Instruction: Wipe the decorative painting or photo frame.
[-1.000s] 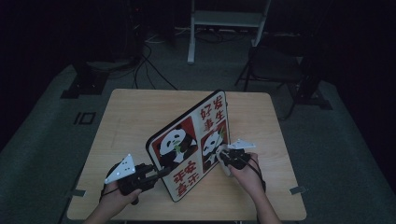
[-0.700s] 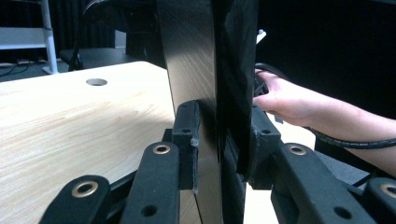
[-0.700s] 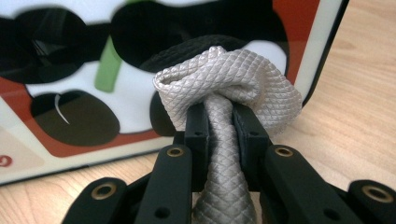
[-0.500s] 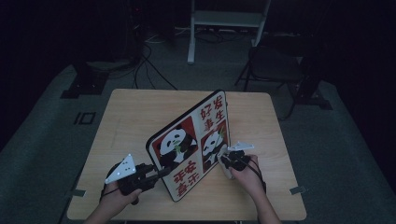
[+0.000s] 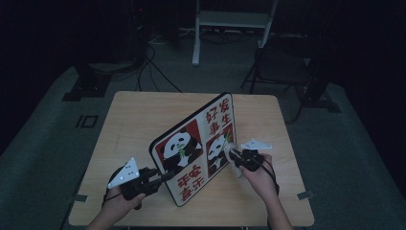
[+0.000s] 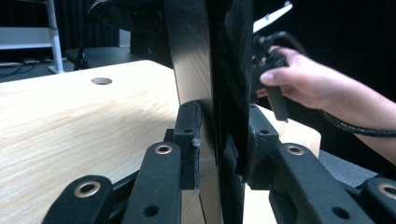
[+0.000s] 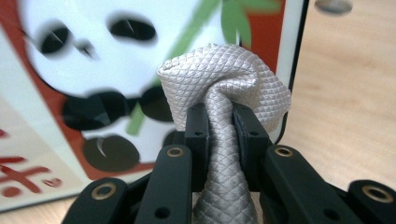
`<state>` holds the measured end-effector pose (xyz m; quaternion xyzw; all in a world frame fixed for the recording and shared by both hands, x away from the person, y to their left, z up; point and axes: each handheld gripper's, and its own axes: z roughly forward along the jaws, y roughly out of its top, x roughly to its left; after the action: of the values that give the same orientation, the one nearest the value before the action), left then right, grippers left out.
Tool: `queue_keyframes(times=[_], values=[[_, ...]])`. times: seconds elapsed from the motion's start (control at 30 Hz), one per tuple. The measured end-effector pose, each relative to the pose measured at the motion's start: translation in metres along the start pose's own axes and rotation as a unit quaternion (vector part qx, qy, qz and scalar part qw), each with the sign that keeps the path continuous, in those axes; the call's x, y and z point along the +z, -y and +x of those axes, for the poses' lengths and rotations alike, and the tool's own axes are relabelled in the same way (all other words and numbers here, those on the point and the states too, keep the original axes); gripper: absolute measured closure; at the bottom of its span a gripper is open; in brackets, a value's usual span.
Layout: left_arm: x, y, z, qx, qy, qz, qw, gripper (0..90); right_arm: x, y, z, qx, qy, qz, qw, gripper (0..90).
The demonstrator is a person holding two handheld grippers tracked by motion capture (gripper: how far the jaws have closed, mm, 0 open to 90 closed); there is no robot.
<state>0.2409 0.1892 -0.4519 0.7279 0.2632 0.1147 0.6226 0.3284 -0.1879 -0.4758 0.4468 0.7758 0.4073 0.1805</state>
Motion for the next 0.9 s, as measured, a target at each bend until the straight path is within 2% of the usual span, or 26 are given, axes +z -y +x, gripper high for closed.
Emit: queue_keyframes(times=[0.2,0.4,0.6,0.9], values=[[0.0,0.0,0.0,-0.002,-0.001,-0.001,1.0,72.6,-0.021,-0.021,0.005,0.002,-0.009,-0.046,0.9989,78.1],[0.0,0.0,0.0,-0.002,-0.003,0.0,1.0,72.7,-0.036,-0.045,0.011,-0.005,-0.016,-0.088,0.996,78.0],[0.0,0.0,0.0,-0.003,-0.003,0.0,1.0,72.8,-0.048,-0.069,0.02,-0.019,-0.022,-0.12,0.9923,78.0],[0.0,0.0,0.0,-0.002,-0.004,-0.001,1.0,73.0,-0.054,-0.101,0.039,-0.042,-0.033,-0.15,0.9872,77.8]])
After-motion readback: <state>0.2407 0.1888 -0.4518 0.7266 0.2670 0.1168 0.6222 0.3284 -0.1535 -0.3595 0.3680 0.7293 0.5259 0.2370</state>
